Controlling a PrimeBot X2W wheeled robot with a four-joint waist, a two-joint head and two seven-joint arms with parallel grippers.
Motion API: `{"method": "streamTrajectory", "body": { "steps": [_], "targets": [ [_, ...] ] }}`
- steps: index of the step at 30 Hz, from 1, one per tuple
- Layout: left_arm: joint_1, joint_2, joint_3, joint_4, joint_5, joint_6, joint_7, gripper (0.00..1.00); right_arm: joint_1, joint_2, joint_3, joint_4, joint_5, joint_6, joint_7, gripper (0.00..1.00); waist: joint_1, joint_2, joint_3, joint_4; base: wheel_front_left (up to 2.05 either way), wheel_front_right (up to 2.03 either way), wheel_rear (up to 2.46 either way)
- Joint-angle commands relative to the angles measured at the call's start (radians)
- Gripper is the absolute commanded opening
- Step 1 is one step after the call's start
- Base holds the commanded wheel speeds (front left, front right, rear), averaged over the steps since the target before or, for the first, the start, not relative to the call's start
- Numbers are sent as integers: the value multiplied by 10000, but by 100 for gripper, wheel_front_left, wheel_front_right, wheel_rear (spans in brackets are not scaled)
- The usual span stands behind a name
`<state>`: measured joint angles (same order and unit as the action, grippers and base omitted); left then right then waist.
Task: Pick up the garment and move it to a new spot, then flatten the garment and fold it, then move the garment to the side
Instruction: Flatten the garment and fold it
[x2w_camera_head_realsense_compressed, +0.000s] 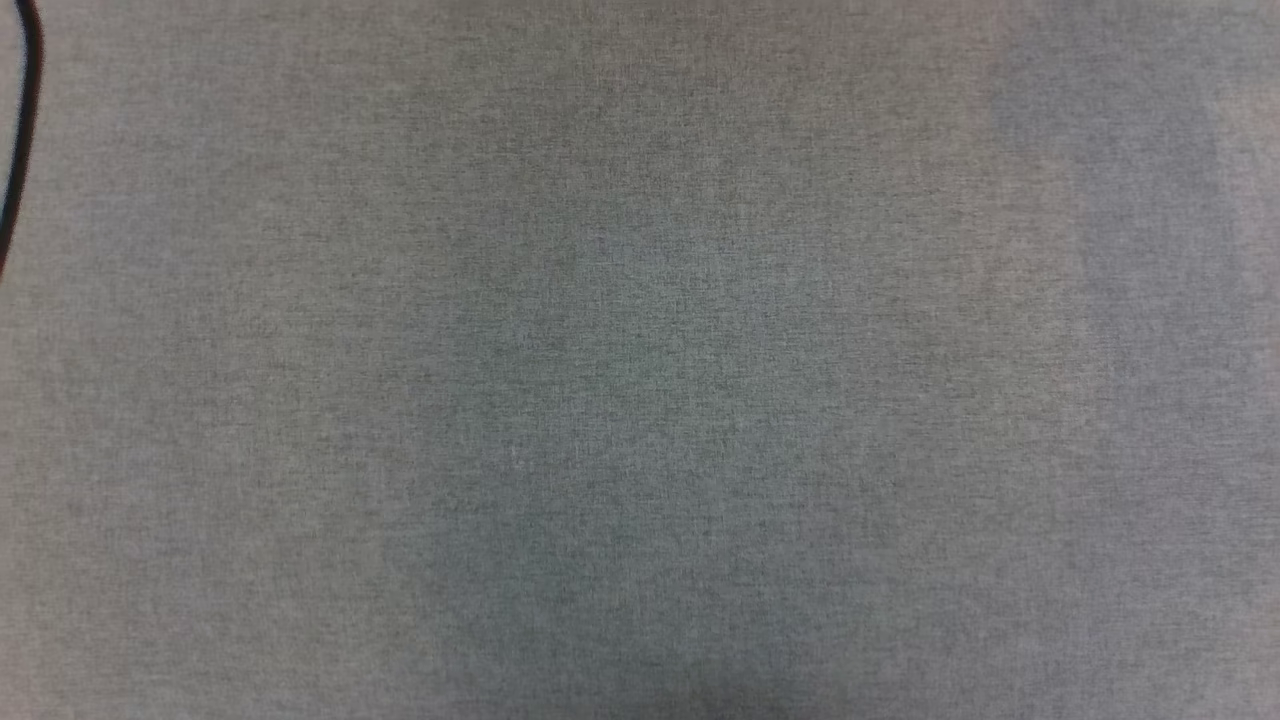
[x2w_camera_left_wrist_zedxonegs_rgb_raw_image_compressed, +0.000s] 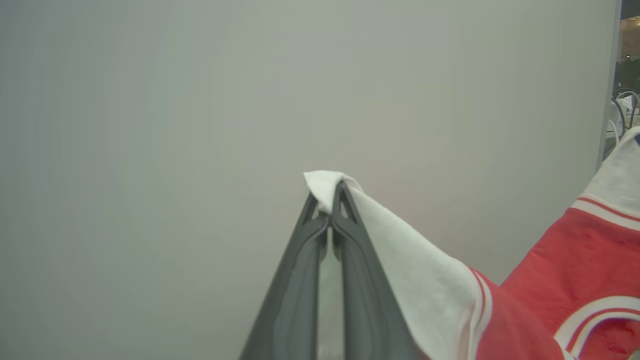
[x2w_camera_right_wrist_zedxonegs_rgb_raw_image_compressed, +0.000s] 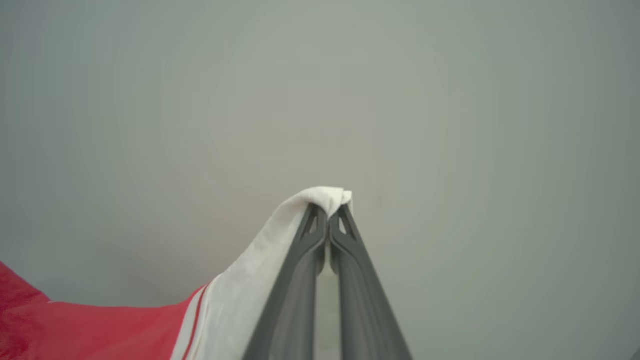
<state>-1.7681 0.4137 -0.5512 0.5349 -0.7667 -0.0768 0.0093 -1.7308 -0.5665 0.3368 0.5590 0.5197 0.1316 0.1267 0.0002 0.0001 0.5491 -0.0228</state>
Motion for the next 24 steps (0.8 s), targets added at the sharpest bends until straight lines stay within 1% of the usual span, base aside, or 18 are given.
{"method": "streamTrajectory", "body": {
  "steps": [1,5,7,13,17,21,24],
  "targets": [
    [-280,93,140,123,21,-61,-103,0,-327,93,139,269,-87,-9,-195,0,-2,-1,223,-37,0,0,0],
    [-414,210,322,545,-155,-148,-279,0,-911,272,567,1052,-56,-9,-560,0,-2,-1,397,-9,0,0,0],
    [-314,251,277,744,-173,-217,-381,0,-966,363,834,1383,13,-9,-753,0,-2,-1,462,11,0,0,0],
    [429,283,15,1062,-260,-395,-856,0,-526,460,1673,2106,461,-9,-1360,0,-2,-1,489,59,0,0,0],
    [1172,361,-64,1158,-547,-469,-1152,0,105,586,2139,2285,1001,-9,-1930,0,-2,-1,287,62,0,0,0],
    [2338,596,-320,1215,-673,-508,-1559,0,1288,570,2857,2291,1317,-9,-2515,0,-2,-1,-171,-22,0,0,0],
    [3375,447,-521,1241,-847,-517,-1846,0,2339,547,3088,2261,1820,-9,-2938,0,-2,-1,-614,14,0,0,0]
  ]
}}
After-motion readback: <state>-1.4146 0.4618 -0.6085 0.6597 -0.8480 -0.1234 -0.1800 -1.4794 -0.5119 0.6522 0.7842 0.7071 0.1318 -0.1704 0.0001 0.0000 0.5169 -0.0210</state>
